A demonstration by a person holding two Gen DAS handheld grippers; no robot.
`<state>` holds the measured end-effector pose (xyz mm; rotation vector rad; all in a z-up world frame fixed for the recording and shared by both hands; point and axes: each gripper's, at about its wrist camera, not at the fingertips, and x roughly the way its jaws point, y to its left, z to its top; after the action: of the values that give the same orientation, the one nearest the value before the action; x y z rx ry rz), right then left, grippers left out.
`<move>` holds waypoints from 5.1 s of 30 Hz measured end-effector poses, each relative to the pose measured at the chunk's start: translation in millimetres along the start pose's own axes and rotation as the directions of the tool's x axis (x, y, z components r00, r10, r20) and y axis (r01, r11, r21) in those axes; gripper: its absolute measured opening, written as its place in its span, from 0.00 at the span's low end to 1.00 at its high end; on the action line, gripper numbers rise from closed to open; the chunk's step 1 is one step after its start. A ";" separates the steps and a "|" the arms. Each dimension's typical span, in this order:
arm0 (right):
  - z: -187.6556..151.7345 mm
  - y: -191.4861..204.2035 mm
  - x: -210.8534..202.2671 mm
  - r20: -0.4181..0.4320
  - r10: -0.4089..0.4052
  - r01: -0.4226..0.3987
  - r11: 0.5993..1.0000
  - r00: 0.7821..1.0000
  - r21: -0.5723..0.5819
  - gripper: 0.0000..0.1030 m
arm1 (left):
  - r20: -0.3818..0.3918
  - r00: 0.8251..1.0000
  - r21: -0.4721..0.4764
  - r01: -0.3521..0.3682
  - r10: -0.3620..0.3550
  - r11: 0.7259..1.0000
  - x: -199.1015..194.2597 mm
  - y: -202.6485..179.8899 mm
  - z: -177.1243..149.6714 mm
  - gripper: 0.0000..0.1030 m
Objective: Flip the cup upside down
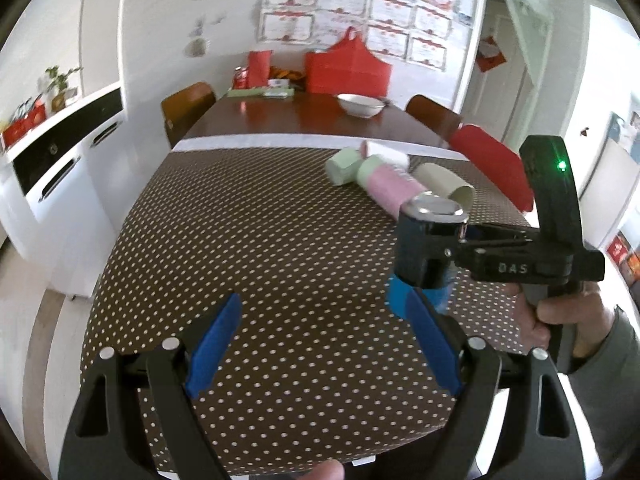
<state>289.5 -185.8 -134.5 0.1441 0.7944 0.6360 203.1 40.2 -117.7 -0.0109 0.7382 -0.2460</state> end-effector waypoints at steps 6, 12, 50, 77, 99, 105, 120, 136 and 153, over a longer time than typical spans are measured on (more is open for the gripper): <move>2.0 8.7 -26.3 0.148 -0.069 0.067 0.998 0.987 0.017 0.66 | 0.020 1.000 0.035 0.021 -0.022 0.999 -10.4 -17.0 2.3 0.80; -10.3 9.4 -45.3 0.209 -0.133 0.132 0.991 0.969 0.022 0.66 | 0.024 0.999 0.042 0.027 -0.028 0.999 -14.5 -20.7 -1.1 0.80; -52.1 15.9 -26.1 0.218 -0.365 0.379 0.925 0.905 -0.025 0.94 | 0.039 0.999 0.044 0.028 -0.030 0.999 -32.6 -31.3 -24.8 0.80; -69.9 103.3 -168.3 0.424 -0.477 0.477 0.871 0.770 0.115 0.94 | 0.333 0.927 -0.009 -0.179 0.172 0.984 -119.8 -56.6 -26.5 0.81; -116.4 167.6 -215.2 0.500 -0.537 0.533 0.829 0.679 0.168 0.94 | 0.475 0.851 -0.066 -0.222 0.226 0.973 -204.5 -68.0 -61.8 0.81; -118.4 170.0 -213.3 0.497 -0.538 0.535 0.828 0.681 0.164 0.94 | 0.477 0.847 -0.074 -0.226 0.233 0.971 -209.2 -65.0 -65.4 0.82; -117.6 169.7 -213.7 0.494 -0.533 0.529 0.833 0.687 0.164 0.94 | 0.477 0.848 -0.070 -0.225 0.231 0.972 -212.0 -63.0 -69.2 0.82; -117.9 170.1 -213.4 0.494 -0.533 0.528 0.833 0.687 0.164 0.94 | 0.478 0.848 -0.066 -0.227 0.230 0.972 -213.1 -62.2 -72.1 0.84; -117.5 173.7 -211.4 0.490 -0.534 0.528 0.833 0.689 0.165 0.94 | 0.471 0.853 -0.077 -0.215 0.226 0.974 -208.9 -60.0 -75.2 0.87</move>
<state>12.6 -182.1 -24.9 0.0798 0.2746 0.0148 -9.0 34.8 -28.8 -0.0063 0.2417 -0.0087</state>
